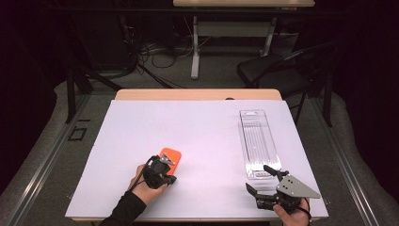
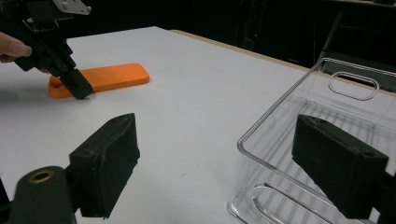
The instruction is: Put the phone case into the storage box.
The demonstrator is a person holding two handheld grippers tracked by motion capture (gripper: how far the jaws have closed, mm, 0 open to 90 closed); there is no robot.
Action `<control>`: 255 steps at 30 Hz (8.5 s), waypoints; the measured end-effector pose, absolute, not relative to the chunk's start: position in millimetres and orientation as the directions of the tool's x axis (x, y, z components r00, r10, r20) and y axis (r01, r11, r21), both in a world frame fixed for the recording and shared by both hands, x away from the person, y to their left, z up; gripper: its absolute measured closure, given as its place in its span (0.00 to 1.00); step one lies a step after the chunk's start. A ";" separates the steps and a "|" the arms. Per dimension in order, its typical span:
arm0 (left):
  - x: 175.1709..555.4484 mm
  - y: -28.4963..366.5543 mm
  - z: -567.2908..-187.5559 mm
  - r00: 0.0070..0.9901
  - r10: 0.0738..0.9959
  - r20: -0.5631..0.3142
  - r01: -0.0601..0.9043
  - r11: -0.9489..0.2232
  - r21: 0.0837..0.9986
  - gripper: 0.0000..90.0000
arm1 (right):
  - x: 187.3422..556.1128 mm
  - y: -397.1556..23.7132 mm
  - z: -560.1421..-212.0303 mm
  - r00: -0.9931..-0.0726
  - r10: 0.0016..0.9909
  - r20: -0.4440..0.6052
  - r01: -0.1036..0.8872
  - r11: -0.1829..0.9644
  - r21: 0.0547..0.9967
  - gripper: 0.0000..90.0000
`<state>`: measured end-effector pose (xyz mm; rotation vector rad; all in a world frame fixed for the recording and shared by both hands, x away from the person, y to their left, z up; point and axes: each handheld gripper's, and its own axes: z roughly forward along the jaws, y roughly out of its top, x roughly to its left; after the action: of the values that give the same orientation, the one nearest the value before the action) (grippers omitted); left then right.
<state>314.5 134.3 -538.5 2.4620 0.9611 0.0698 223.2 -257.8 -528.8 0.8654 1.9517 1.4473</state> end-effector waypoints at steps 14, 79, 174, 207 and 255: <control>313.2 163.7 -539.8 0.697 0.706 -0.130 0.668 -0.571 0.477 1.00 | 223.4 -258.5 -528.7 -0.640 0.766 -0.056 0.169 0.212 0.963 0.16; 337.2 178.2 -509.1 0.670 0.707 -0.227 0.694 -0.488 0.529 0.03 | 223.9 -257.7 -529.8 -0.642 0.764 -0.055 0.176 0.216 0.960 0.16; 386.7 147.9 -535.5 0.629 0.777 -0.033 0.769 -0.615 0.173 0.16 | 225.0 -257.7 -531.4 -0.650 0.759 -0.049 0.185 0.220 0.958 0.16; 386.6 147.6 -534.8 0.622 0.782 -0.032 0.774 -0.609 0.171 0.18 | 225.3 -257.6 -531.6 -0.651 0.758 -0.048 0.189 0.223 0.956 0.16; 380.0 147.6 -474.1 0.714 0.693 -0.098 0.667 -0.632 0.395 0.18 | 225.4 -257.4 -531.8 -0.648 0.760 -0.055 0.185 0.227 0.956 0.16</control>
<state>380.0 147.6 -474.1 2.5155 1.0499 0.0873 225.4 -257.4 -531.8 0.8655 1.9811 1.4350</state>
